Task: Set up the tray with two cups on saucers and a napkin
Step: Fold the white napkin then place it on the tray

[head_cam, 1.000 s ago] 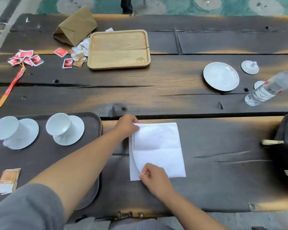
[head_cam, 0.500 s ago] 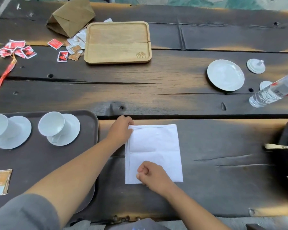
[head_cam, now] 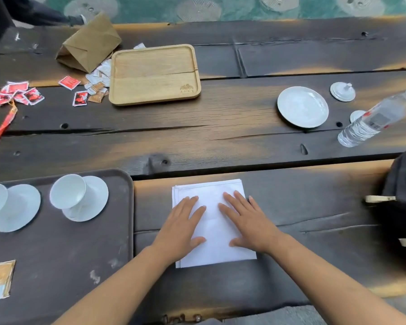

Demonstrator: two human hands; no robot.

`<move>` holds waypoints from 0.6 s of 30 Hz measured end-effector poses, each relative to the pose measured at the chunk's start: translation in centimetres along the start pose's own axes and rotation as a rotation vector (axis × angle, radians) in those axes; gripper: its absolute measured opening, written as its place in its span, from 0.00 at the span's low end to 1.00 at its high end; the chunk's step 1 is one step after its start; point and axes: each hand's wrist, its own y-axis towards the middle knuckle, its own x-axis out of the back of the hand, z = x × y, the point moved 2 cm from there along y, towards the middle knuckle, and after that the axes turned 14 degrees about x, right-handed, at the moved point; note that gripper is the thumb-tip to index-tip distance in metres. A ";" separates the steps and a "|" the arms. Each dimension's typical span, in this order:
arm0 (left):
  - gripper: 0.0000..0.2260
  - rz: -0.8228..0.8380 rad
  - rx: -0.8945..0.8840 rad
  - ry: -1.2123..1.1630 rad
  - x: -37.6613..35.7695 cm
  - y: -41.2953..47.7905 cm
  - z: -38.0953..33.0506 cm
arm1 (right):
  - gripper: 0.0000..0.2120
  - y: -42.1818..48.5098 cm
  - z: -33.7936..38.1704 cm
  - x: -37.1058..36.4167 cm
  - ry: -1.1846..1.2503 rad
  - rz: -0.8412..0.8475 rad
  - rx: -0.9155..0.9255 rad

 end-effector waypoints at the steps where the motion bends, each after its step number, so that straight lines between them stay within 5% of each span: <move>1: 0.38 0.029 0.019 0.008 -0.4 -0.1 0.2 | 0.50 0.0 -0.2 -0.3 -0.017 0.014 0.001; 8: 0.49 0.104 0.058 0.045 -2.2 -0.2 2.0 | 0.55 -0.4 -0.7 -1.6 -0.015 0.035 -0.015; 18: 0.52 0.109 0.075 0.049 -2.4 -0.4 3.6 | 0.55 0.7 -0.6 -1.0 0.002 0.048 0.024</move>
